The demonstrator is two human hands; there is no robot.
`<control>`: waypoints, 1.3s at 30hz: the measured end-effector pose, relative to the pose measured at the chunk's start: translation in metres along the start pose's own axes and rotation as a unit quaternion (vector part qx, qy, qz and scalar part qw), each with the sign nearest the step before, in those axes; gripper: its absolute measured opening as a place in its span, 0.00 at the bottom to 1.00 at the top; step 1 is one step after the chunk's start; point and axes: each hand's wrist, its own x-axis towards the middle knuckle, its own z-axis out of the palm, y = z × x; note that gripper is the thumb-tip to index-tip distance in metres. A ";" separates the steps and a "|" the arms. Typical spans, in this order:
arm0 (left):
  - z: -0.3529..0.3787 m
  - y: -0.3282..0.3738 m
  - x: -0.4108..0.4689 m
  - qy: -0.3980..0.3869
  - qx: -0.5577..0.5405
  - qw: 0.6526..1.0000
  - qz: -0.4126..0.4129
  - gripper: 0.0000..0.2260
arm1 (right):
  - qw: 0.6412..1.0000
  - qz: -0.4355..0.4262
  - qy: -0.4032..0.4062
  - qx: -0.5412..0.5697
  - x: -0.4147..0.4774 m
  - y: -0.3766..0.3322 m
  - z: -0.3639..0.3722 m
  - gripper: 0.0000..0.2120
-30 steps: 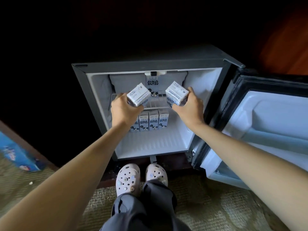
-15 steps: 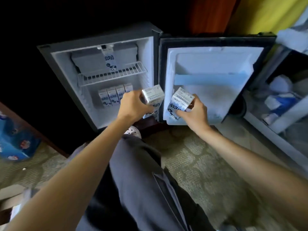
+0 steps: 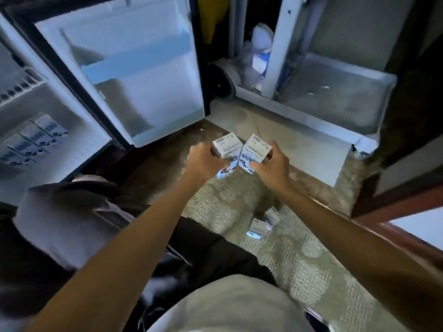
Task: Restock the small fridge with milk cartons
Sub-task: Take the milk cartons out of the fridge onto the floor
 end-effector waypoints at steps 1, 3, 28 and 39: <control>0.015 0.005 -0.002 -0.020 0.007 1.000 0.012 0.06 | 1.000 0.015 0.004 0.017 -0.005 0.013 -0.008 0.20; 0.043 0.013 -0.006 -0.053 0.010 0.998 0.037 0.11 | 0.998 0.043 0.026 0.046 -0.015 0.039 -0.023 0.22; 0.147 -0.013 -0.026 -0.220 0.170 0.959 0.056 0.15 | 0.960 0.263 0.003 -0.098 -0.086 0.250 -0.005 0.13; 0.147 -0.017 -0.030 -0.229 0.177 0.955 0.064 0.16 | 0.929 0.321 -0.100 -0.153 -0.096 0.273 -0.018 0.19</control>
